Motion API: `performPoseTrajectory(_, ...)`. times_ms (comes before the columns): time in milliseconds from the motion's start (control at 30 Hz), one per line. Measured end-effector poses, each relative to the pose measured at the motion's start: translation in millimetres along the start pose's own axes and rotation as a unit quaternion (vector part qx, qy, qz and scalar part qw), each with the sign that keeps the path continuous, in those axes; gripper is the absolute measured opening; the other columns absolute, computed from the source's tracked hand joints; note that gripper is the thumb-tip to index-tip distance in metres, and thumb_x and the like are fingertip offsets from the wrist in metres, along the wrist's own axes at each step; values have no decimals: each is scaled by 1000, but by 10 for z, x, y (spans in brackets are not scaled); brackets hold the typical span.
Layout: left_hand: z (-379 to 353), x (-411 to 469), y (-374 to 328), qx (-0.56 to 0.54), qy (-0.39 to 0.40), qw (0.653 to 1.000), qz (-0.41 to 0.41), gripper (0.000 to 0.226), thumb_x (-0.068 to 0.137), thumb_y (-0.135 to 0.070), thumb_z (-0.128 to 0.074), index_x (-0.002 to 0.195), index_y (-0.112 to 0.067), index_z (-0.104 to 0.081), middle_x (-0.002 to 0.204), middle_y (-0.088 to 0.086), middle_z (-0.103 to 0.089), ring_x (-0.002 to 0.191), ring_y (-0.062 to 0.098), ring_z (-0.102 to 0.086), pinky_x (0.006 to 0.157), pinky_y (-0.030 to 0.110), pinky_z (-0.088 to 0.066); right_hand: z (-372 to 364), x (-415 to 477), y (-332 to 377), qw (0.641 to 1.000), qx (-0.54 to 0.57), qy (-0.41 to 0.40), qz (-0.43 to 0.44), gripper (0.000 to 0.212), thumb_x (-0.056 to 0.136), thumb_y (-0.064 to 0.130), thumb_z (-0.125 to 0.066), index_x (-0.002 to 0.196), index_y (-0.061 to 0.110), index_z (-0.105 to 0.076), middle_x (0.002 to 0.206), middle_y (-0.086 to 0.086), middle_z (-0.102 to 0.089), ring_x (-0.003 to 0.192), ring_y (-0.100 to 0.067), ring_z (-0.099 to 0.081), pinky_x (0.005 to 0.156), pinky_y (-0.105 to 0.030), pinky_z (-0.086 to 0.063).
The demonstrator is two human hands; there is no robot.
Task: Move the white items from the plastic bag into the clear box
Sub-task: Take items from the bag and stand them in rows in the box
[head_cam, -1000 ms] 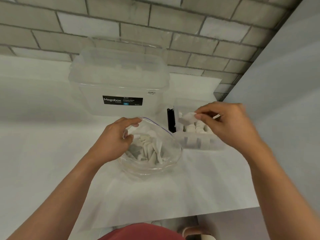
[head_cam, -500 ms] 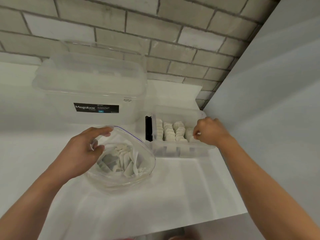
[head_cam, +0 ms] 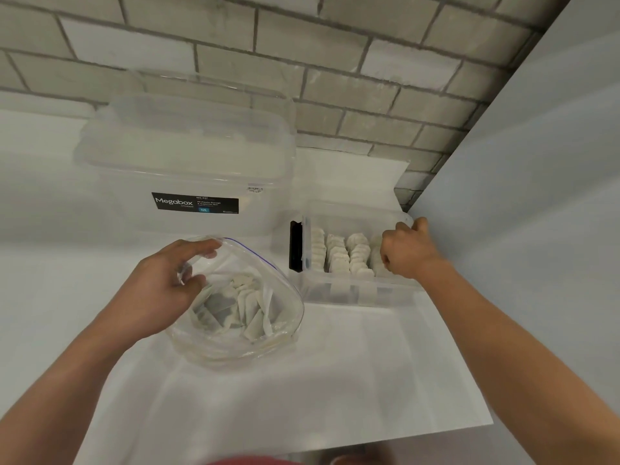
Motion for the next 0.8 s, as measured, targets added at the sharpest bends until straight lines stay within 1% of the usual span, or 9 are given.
performPoseTrajectory(133, -22, 6, -7, 0, 5, 1000, -2, 54, 87, 0, -63, 120, -42, -62, 114, -17, -64, 74, 13, -52, 68, 7, -39, -6, -5, 18, 1000, 0, 2, 0, 13, 83, 17, -62, 77, 23, -53, 88, 6, -62, 100, -20, -55, 85, -42, -19)
performPoseTrajectory(233, -42, 21, -26, 1, 12, 1000, -6, 54, 87, 1, -62, 120, -42, -62, 113, -18, -63, 74, 13, -52, 67, 5, -39, 77, -59, -8, 1000, 25, -3, 1, 2, 85, 23, -64, 83, 23, -63, 91, 8, -58, 103, -19, -54, 89, -44, -26)
performPoseTrajectory(367, -30, 15, -33, 10, 15, 1000, -14, 55, 87, 0, -62, 122, -42, -61, 114, -19, -63, 75, 13, -52, 68, 5, -38, 428, -281, -146, 989, 128, -63, -41, 12, 88, 41, -69, 98, 37, -74, 112, 9, -63, 110, -19, -52, 91, -44, -27)
performPoseTrajectory(433, -31, 14, -32, 7, 18, 1000, -15, 55, 87, 0, -61, 123, -42, -61, 114, -19, -62, 73, 14, -52, 68, 4, -38, 733, -500, -160, 957, 237, -158, -53, 13, 86, 38, -75, 98, 32, -77, 110, 5, -65, 107, -23, -55, 88, -42, -28)
performPoseTrajectory(533, -28, 3, -31, 2, 18, 1000, -17, 55, 88, 1, -60, 126, -40, -61, 113, -20, -62, 72, 13, -51, 68, 5, -39, 1266, -904, 107, 863, 427, -270, -1, 14, 84, 26, -81, 98, 23, -79, 99, 2, -65, 91, -21, -60, 81, -30, -41)
performPoseTrajectory(600, -20, -26, -31, 0, 20, 1000, -22, 56, 87, 1, -59, 128, -38, -60, 113, -20, -61, 71, 12, -50, 69, 7, -39, 1627, -1146, 455, 806, 509, -299, 46, 11, 85, 22, -81, 95, 22, -80, 94, 6, -67, 77, -12, -60, 72, -19, -45)
performPoseTrajectory(667, 0, -52, -30, -1, 21, 999, -28, 57, 87, 2, -60, 129, -36, -60, 113, -20, -61, 70, 11, -50, 70, 8, -40, 1845, -1243, 928, 778, 554, -274, 112, 7, 85, 19, -80, 92, 20, -80, 90, 8, -70, 72, -9, -64, 70, -15, -48)
performPoseTrajectory(733, 7, -67, -45, 1, 23, 999, -38, 56, 87, 3, -60, 131, -33, -60, 113, -18, -61, 69, 11, -49, 70, 8, -40, 1877, -1184, 1463, 789, 550, -205, 180, 6, 87, 18, -77, 92, 20, -80, 88, 9, -72, 73, -7, -66, 72, -18, -51)
performPoseTrajectory(800, -3, -75, -60, 3, 30, 998, -46, 57, 86, 3, -60, 131, -31, -60, 113, -16, -62, 69, 11, -49, 70, 8, -40, 1742, -1016, 1945, 845, 472, -132, 212, 10, 89, 19, -69, 92, 21, -78, 87, 5, -71, 76, -12, -65, 73, -29, -54)
Point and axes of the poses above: each hand's wrist, its own x-axis towards the middle knuckle, its own z-axis out of the back of the hand, y = z × x, the point moved 8 cm from there along x, towards the middle knuckle
